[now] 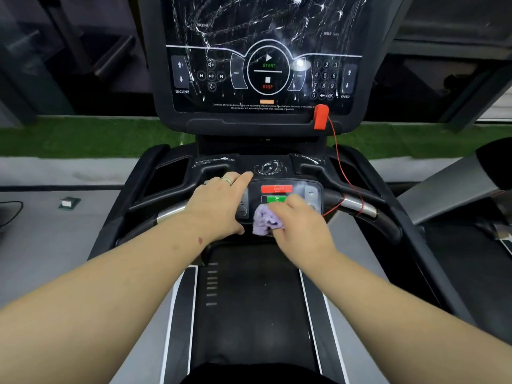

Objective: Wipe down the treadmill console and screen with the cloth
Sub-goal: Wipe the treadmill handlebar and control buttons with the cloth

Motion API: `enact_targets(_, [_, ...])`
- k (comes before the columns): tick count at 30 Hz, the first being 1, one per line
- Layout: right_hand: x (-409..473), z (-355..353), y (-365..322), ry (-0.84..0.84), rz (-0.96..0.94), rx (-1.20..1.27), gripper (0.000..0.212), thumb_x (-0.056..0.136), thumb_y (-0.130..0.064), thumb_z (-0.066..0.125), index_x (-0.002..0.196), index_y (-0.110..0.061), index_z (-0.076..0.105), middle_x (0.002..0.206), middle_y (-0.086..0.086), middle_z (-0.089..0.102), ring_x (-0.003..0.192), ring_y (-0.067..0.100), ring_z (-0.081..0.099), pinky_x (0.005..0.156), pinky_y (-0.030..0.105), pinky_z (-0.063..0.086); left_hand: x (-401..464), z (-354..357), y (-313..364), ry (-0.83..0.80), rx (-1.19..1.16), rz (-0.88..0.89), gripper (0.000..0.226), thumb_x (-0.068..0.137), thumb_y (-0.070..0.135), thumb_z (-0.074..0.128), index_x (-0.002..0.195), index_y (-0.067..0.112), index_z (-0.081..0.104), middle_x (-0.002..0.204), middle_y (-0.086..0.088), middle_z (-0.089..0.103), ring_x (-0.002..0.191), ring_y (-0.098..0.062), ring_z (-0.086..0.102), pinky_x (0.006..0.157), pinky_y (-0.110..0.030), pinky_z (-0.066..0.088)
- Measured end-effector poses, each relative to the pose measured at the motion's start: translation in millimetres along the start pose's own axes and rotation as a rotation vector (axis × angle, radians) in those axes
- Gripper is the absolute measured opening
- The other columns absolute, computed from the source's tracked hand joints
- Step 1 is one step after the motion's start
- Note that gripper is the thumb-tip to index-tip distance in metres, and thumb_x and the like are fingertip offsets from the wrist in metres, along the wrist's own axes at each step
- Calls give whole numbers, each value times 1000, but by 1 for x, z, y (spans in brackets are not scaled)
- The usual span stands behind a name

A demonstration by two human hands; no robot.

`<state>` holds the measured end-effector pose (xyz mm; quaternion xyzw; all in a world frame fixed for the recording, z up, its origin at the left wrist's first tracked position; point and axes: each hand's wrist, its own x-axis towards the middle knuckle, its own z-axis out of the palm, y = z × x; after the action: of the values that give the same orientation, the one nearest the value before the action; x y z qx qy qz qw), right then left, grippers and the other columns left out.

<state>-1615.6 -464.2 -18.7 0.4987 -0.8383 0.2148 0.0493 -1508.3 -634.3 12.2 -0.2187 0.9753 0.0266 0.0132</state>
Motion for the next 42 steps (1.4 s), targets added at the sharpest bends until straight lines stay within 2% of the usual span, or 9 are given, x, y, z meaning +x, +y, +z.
enact_targets(7, [-13, -27, 56, 31, 173, -57, 18, 76, -3, 67, 88, -16, 68, 85, 1, 45, 67, 31, 54, 53, 35, 43, 0, 0, -1, 13, -16, -2, 129, 61, 55, 90, 159, 29, 11, 153, 4, 34, 128, -25, 47, 100, -43, 48])
enact_targets(11, [2, 3, -2, 23, -26, -2, 34, 66, 1, 71, 94, -18, 74, 85, 5, 50, 63, 26, 47, 48, 29, 37, 0, 0, -1, 11, -20, 0, 128, 60, 53, 90, 158, 29, 12, 152, 4, 35, 126, -26, 49, 97, -42, 49])
enact_targets(14, [9, 0, -5, -53, -88, -51, 29, 69, -1, 71, 93, -18, 71, 86, 4, 48, 65, 25, 46, 50, 29, 32, 0, 0, -2, 1, -51, 9, 128, 60, 52, 91, 158, 29, 12, 152, 4, 35, 127, -26, 49, 98, -43, 49])
enact_targets(22, [-13, -22, 55, 77, 199, -61, 23, 71, -2, 69, 91, -15, 68, 85, 0, 45, 64, 32, 54, 52, 31, 38, 1, -1, -2, 13, -36, 5, 129, 59, 55, 91, 157, 30, 12, 151, 6, 36, 126, -24, 49, 99, -43, 49])
enact_targets(27, [-7, 4, 8, 32, 28, 3, 34, 68, -2, 70, 98, -17, 71, 86, 4, 51, 67, 33, 57, 50, 31, 44, 1, -1, 0, -11, -37, -13, 130, 60, 55, 90, 159, 30, 10, 153, 5, 33, 130, -25, 47, 102, -43, 48])
enact_targets(31, [-6, -23, 47, -17, 3, -60, 33, 72, -3, 70, 101, -18, 71, 86, 4, 50, 69, 33, 57, 52, 32, 43, 2, 0, 0, -18, -46, -20, 129, 60, 53, 91, 159, 30, 11, 154, 6, 33, 130, -25, 47, 103, -44, 48])
enact_targets(35, [1, -42, 76, 53, 96, -104, 18, 76, -1, 65, 90, -13, 63, 85, 1, 43, 65, 26, 46, 57, 29, 30, 2, 1, 0, -20, -63, -36, 129, 60, 51, 92, 159, 31, 11, 155, 6, 32, 132, -26, 45, 105, -45, 47])
enact_targets(39, [18, -31, 53, 219, 279, 33, 15, 85, -3, 59, 95, -12, 65, 88, 3, 46, 70, 26, 49, 59, 33, 37, 2, 2, 2, -11, -73, -49, 129, 61, 49, 93, 159, 30, 11, 156, 7, 31, 133, -26, 45, 105, -43, 47])
enact_targets(42, [16, -22, 33, 180, 143, 22, 19, 80, -1, 67, 97, -10, 67, 86, 5, 48, 72, 30, 55, 59, 31, 39, 1, 2, 4, -6, -86, -46, 129, 63, 48, 92, 160, 28, 10, 158, 8, 27, 136, -25, 43, 106, -40, 46])
